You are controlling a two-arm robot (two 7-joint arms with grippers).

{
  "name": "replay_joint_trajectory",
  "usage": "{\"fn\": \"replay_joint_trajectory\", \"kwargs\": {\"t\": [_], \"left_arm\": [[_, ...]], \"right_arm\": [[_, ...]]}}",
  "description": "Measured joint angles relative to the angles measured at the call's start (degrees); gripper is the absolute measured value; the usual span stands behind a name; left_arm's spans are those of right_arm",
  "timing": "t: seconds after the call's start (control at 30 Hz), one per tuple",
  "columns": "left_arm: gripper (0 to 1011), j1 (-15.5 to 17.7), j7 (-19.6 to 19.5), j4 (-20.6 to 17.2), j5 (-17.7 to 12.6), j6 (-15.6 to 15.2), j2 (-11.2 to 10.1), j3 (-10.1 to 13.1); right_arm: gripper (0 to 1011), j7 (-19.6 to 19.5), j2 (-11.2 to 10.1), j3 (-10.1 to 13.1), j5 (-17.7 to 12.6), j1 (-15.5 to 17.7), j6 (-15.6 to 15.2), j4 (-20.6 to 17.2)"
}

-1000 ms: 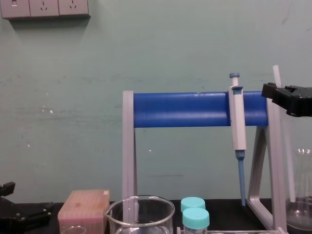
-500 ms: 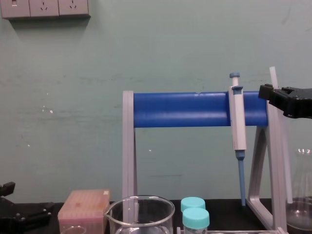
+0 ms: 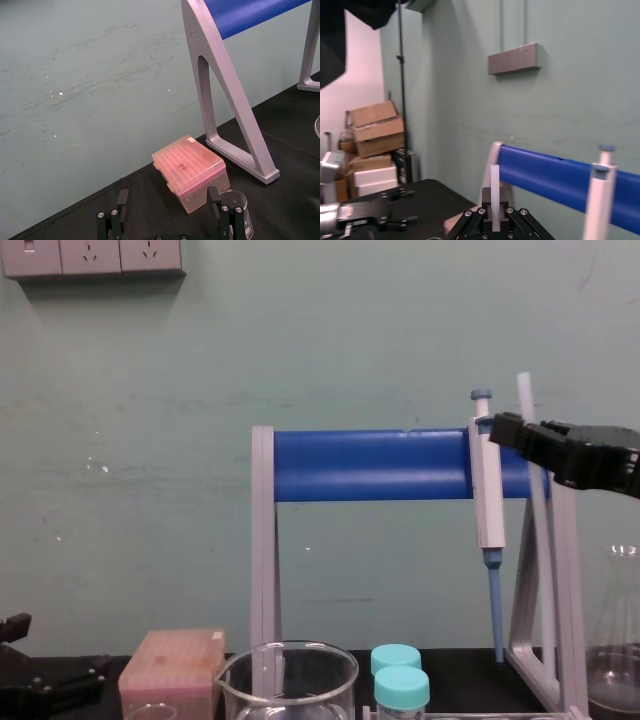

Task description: Pick up the stirring rod with one hand, then place it down.

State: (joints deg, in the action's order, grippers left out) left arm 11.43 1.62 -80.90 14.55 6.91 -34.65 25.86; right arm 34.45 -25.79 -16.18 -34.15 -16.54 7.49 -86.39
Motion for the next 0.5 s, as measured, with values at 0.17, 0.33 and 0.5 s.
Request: {"fn": "replay_joint_trajectory", "kwargs": {"t": [0.17, 0.33, 0.5], "left_arm": [[1000, 0.0, 0.0, 0.0, 0.0, 0.0, 0.0, 0.0], [1000, 0.0, 0.0, 0.0, 0.0, 0.0, 0.0, 0.0], [1000, 0.0, 0.0, 0.0, 0.0, 0.0, 0.0, 0.0]], "right_arm": [[68, 1.1, -0.3, -1.6, -1.1, 0.2, -0.2, -0.2], [68, 1.1, -0.5, -3.0, -1.6, 0.2, -0.7, 0.7], [68, 1.2, -0.8, -4.0, -1.9, 0.3, -1.0, 1.1]]}}
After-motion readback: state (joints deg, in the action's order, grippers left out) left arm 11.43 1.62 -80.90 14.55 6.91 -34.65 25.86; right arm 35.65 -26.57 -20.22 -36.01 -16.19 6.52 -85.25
